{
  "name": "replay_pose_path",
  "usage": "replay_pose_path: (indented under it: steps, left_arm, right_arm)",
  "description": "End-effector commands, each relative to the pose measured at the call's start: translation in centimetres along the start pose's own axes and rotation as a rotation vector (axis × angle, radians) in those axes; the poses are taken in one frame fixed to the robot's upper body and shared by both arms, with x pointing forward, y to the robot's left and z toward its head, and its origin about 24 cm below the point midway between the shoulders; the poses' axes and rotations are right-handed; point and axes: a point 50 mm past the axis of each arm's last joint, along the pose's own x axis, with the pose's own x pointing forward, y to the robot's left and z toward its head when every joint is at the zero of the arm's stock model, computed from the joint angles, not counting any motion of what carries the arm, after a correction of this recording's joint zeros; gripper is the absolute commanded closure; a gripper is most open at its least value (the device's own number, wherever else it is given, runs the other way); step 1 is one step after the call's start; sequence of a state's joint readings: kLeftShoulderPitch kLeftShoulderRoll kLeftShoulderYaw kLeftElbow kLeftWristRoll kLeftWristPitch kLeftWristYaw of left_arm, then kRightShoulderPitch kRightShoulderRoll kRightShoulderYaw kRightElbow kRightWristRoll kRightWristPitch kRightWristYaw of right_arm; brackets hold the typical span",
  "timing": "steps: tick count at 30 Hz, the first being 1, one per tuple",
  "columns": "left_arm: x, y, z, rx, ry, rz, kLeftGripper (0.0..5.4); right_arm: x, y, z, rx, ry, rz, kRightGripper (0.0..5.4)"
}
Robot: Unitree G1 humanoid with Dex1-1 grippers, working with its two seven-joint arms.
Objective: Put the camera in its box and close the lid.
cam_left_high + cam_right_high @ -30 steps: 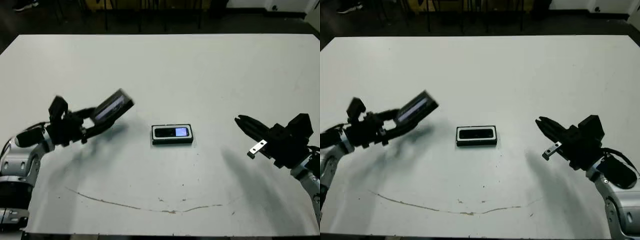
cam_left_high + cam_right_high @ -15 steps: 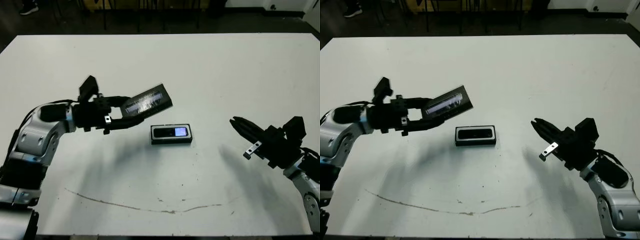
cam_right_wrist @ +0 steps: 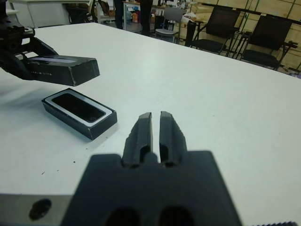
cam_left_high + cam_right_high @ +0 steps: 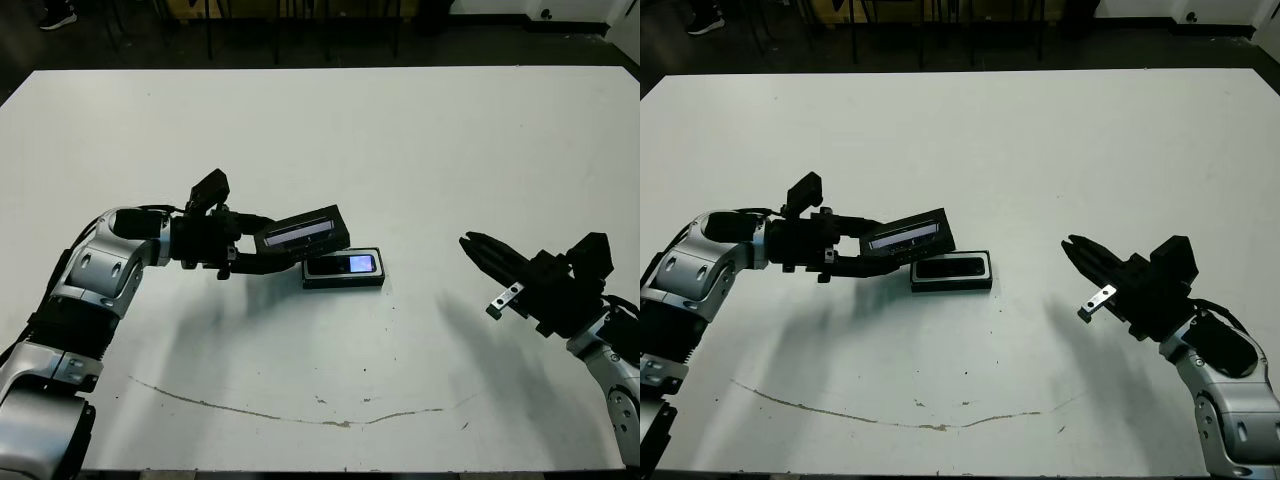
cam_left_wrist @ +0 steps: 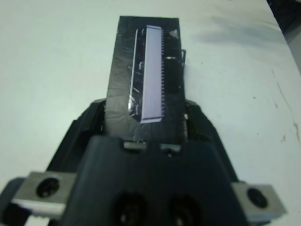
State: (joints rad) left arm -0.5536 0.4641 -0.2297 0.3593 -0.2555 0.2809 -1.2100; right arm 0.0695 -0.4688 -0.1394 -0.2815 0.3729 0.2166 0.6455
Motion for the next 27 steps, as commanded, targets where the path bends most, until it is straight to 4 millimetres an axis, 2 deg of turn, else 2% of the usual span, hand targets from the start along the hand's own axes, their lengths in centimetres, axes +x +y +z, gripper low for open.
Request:
replay_pose_path:
  steps: [1, 17, 27]
  left_arm:
    - [0.2, 0.1, -0.5, -0.019, 0.043, 0.002, 2.64]
    - [1.9, -0.1, -1.8, -0.102, 0.074, -0.106, 2.64]
    - [2.7, -0.5, -1.7, -0.086, 0.127, -0.21, 2.64]
  right_arm:
    - [-0.3, -0.1, -0.6, 0.003, 0.04, -0.003, 5.4]
    - [-0.3, 0.0, -0.9, 0.03, 0.067, -0.002, 5.4]
    - [-0.4, 0.1, -1.0, 0.043, 0.063, 0.0, 5.4]
